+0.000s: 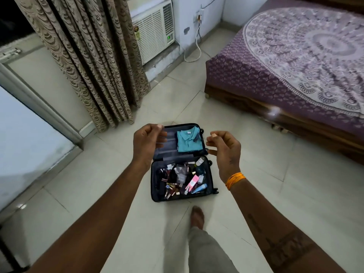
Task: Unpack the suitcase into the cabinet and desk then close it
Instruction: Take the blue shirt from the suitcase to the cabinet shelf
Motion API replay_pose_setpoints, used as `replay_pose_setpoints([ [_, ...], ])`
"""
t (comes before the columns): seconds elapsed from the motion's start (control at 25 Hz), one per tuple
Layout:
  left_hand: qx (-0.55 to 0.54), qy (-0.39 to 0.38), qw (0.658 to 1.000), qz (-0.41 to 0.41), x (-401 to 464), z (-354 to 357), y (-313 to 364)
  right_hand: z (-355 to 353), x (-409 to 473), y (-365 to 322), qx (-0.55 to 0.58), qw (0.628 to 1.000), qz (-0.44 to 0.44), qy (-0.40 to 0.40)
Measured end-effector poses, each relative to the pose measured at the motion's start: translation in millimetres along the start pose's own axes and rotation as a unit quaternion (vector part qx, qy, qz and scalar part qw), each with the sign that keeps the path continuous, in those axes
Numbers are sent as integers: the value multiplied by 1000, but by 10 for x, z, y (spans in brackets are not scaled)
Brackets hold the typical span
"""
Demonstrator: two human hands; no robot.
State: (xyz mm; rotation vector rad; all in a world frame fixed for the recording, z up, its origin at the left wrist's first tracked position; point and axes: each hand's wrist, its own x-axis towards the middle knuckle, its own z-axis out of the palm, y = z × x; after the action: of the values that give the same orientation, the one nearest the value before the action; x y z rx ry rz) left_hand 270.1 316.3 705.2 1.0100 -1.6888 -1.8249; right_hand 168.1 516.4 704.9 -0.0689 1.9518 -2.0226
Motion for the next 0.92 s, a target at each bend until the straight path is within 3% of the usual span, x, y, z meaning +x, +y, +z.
replay_pose_setpoints([
  [0.2, -51, 44, 993, -93, 1185, 679, -616, 214, 1339, 645, -11, 999, 53, 0],
  [0.36, -30, 28, 989, -143, 2033, 982, -1403, 342, 2204, 1461, -40, 994, 98, 11],
  [0.72, 38, 4, 980, -195, 4187, 1302, -4567, 703, 4099, 4687, -123, 979, 134, 98],
  [0.92, 101, 11, 980, -169, 5158, 1556, -6060, 736, 4936, 6205, -220, 966, 104, 88],
])
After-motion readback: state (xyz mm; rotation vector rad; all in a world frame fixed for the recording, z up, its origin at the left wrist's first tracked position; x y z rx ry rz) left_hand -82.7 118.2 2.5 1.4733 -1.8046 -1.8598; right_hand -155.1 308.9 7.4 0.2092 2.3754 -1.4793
